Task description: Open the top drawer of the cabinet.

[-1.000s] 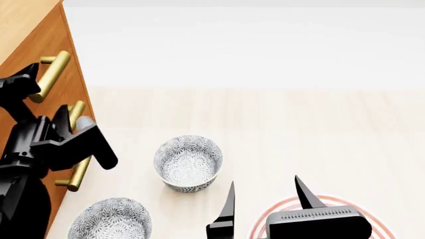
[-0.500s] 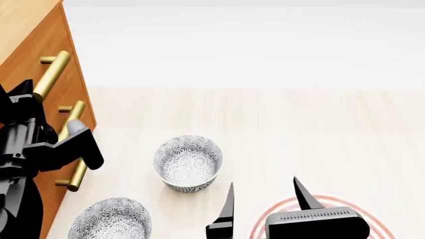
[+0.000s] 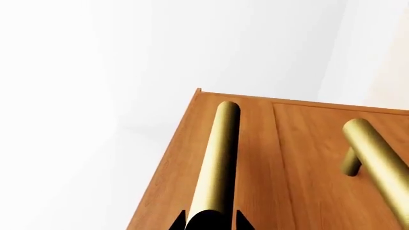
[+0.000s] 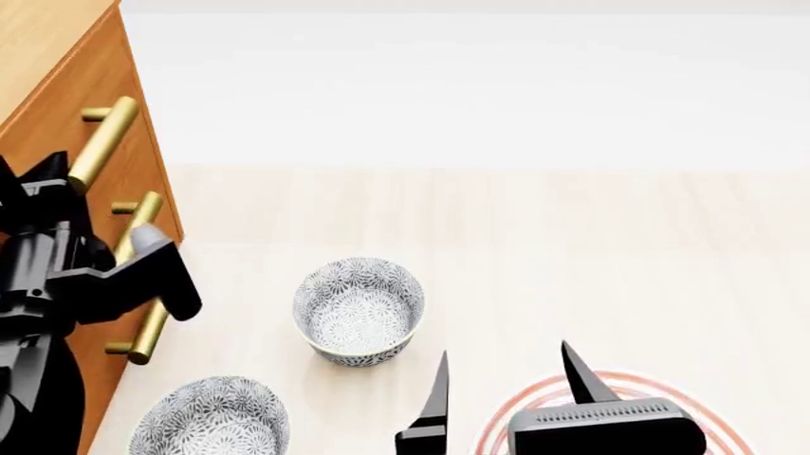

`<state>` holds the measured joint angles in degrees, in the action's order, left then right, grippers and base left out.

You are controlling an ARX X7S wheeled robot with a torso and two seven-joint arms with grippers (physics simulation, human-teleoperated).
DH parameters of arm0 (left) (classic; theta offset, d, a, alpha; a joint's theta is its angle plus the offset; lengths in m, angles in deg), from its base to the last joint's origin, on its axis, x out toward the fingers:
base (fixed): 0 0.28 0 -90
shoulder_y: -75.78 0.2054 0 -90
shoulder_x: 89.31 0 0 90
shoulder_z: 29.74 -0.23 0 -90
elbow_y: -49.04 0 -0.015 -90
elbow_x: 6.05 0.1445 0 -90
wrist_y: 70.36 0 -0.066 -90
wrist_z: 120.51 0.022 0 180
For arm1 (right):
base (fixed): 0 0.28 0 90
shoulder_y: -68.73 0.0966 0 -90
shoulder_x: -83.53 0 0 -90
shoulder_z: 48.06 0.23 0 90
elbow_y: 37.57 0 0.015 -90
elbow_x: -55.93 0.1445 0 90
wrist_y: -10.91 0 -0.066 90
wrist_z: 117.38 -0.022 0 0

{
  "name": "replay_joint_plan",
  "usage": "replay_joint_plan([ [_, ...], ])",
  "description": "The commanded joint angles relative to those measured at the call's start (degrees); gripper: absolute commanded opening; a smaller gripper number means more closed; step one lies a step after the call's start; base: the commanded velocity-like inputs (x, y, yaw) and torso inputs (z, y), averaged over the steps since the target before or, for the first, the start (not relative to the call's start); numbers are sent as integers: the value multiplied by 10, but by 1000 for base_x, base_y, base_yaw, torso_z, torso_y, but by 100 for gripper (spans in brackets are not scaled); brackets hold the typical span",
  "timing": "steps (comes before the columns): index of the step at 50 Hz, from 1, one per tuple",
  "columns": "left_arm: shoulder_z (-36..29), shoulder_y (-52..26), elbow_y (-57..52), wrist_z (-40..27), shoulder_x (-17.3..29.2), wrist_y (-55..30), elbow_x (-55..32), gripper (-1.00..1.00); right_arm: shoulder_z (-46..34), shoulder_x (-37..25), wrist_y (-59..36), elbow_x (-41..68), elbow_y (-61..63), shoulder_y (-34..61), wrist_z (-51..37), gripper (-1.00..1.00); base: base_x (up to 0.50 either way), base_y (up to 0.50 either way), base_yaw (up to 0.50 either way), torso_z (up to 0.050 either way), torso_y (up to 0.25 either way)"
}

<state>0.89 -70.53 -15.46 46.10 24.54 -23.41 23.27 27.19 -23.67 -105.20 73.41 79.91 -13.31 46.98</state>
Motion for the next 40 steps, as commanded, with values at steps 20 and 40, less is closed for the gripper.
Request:
replay_joint_plan([
  [20, -60, -4, -76, 53, -55, -40, 77, -100, 0, -8, 3, 7, 0, -2, -5, 100, 0, 0, 0, 0, 1],
  [40, -75, 5, -92, 58, -61, -46, 88, -100, 0, -11, 9, 12, -6, -4, -6, 100, 0, 0, 0, 0, 2],
])
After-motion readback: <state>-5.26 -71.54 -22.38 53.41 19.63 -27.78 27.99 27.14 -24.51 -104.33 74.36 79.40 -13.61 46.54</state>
